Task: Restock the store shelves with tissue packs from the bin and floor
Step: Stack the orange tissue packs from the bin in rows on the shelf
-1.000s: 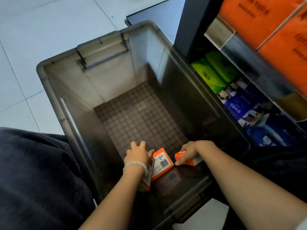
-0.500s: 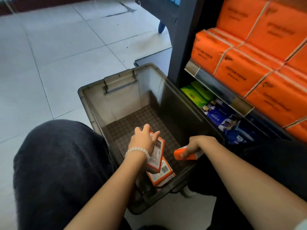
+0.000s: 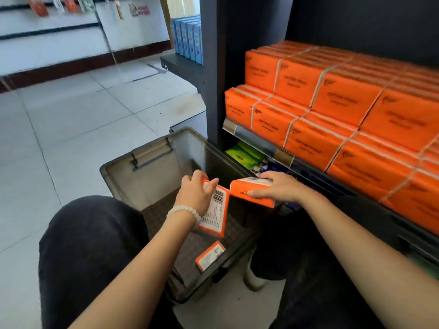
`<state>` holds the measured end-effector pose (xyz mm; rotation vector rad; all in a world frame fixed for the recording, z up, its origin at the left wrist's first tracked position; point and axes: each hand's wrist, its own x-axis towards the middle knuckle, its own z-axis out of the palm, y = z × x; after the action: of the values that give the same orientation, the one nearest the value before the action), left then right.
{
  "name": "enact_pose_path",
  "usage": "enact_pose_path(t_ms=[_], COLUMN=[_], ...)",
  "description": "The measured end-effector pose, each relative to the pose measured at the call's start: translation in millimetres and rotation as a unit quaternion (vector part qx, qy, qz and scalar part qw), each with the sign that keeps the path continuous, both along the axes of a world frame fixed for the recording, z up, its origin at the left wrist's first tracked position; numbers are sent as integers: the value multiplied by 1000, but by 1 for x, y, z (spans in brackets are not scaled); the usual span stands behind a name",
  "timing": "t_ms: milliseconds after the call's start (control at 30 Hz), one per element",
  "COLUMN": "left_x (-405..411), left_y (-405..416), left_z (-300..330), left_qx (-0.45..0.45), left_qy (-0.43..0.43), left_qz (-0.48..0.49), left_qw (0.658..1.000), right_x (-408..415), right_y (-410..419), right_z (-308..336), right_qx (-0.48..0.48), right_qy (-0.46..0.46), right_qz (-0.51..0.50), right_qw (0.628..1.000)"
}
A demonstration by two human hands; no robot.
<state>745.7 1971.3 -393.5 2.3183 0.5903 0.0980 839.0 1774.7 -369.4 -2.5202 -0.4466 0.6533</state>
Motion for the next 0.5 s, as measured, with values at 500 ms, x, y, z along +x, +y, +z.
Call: enact_pose_path(t_ms=[500], left_x=[80], left_y=[-188], left_z=[179], left_qx=[179], left_qy=[-237], left_qz=[-310], left_qw=[903], right_x=[-53], right_y=[-230], right_z=[163], right_qx=[111], right_qy=[-186], right_qz=[-227], right_qw=[949])
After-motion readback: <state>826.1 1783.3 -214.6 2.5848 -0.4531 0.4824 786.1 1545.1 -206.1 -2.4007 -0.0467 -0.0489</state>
